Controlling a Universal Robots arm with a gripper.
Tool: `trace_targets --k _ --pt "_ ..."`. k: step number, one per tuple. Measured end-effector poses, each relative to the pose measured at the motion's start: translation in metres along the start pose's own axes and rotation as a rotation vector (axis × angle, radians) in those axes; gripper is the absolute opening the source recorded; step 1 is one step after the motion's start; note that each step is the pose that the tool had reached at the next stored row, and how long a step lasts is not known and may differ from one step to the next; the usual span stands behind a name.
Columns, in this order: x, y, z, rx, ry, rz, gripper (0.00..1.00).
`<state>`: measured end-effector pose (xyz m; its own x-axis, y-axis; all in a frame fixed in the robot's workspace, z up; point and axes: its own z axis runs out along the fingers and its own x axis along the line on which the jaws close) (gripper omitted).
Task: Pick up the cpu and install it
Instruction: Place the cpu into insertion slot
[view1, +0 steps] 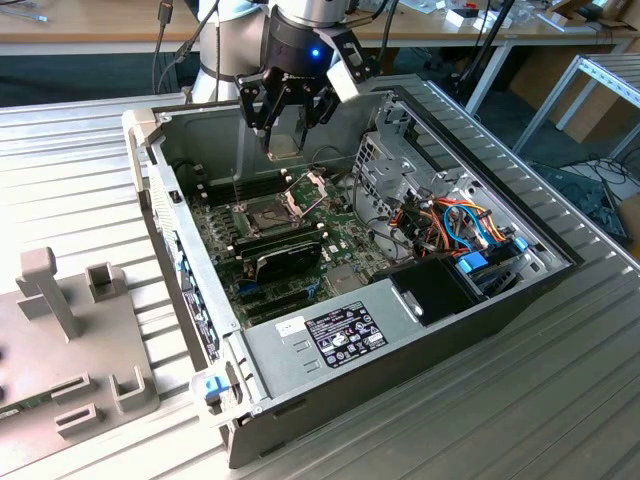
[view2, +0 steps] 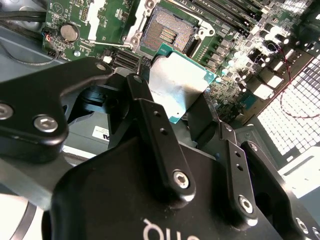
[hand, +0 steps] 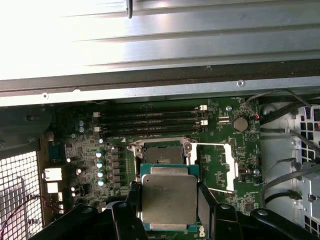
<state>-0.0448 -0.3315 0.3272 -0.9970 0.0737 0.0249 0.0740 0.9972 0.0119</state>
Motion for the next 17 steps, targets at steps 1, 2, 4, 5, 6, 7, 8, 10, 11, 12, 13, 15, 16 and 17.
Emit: trace_targets --k 1,2,4,5,6,7,8,10,11,12,13,15,16,17 --pt "0.0000 0.0000 0.0000 0.0000 0.0000 0.000 0.55" --pt "0.0000 0.0000 0.0000 0.0000 0.0000 0.001 0.55" --pt "0.0000 0.0000 0.0000 0.0000 0.0000 0.001 0.55" --pt "0.0000 0.0000 0.0000 0.0000 0.0000 0.001 0.55" --pt "0.0000 0.0000 0.0000 0.0000 0.0000 0.001 0.55" --pt "0.0000 0.0000 0.0000 0.0000 0.0000 0.001 0.55" --pt "0.0000 0.0000 0.0000 0.0000 0.0000 0.001 0.55" --pt "0.0000 0.0000 0.0000 0.0000 0.0000 0.001 0.55" --pt "0.0000 0.0000 0.0000 0.0000 0.0000 0.001 0.55" --pt "0.0000 0.0000 0.0000 0.0000 0.0000 0.001 0.55" --pt "0.0000 0.0000 0.0000 -0.0001 0.0000 0.003 0.55" --pt "0.0000 0.0000 0.0001 -0.0004 -0.0002 0.023 0.55" --pt "0.0000 0.0000 0.0002 -0.0009 -0.0004 0.041 0.55" --pt "0.0000 0.0000 0.0003 -0.0014 -0.0006 0.058 0.55"
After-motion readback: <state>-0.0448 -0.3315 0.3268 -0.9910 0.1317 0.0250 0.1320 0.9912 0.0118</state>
